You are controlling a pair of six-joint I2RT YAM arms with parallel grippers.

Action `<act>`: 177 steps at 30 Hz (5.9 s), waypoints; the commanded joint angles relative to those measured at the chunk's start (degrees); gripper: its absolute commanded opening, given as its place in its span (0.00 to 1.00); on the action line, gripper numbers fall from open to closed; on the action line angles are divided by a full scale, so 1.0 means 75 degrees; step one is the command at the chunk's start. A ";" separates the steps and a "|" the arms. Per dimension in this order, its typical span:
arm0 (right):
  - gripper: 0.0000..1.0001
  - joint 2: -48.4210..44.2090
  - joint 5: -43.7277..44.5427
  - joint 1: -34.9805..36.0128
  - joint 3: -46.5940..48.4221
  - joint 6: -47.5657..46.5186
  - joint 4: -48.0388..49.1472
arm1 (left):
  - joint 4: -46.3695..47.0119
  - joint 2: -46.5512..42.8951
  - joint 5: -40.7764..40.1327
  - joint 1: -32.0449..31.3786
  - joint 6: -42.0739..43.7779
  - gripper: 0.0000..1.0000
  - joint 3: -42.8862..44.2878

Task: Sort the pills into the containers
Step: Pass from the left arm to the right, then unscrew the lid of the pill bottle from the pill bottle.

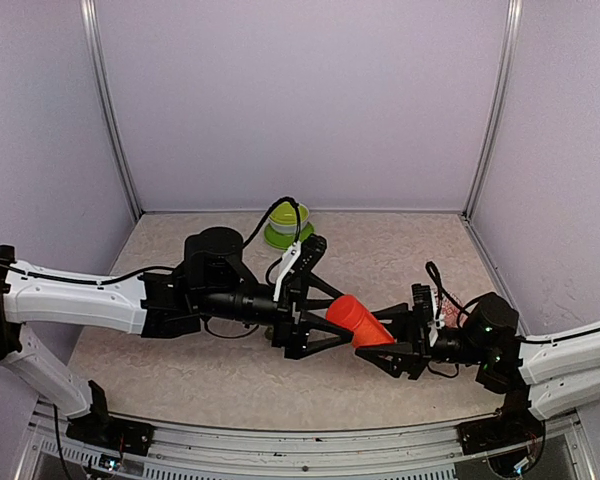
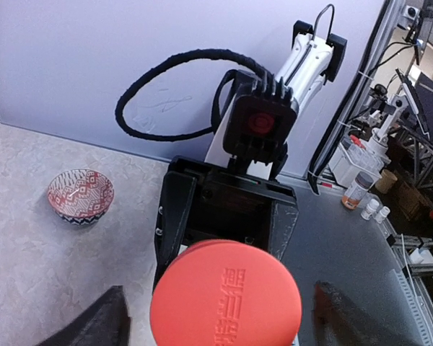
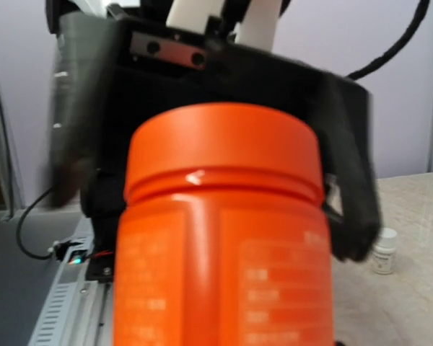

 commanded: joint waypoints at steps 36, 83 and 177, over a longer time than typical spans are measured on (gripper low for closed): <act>0.28 0.0186 -0.2091 0.0096 0.0955 0.1741 -0.1141 | -0.0473 -0.0756 0.1027 -0.0053 0.3349 0.63 -0.0401; 0.23 -0.1564 -0.0332 0.0259 0.0988 0.0312 -0.3152 | 0.0997 -0.1229 -0.0373 0.0179 0.0106 0.99 -0.0946; 0.18 0.0081 0.0746 0.0658 0.0524 0.0839 -0.0633 | 0.3859 -0.0057 0.0132 0.0326 -0.1075 0.81 -0.1789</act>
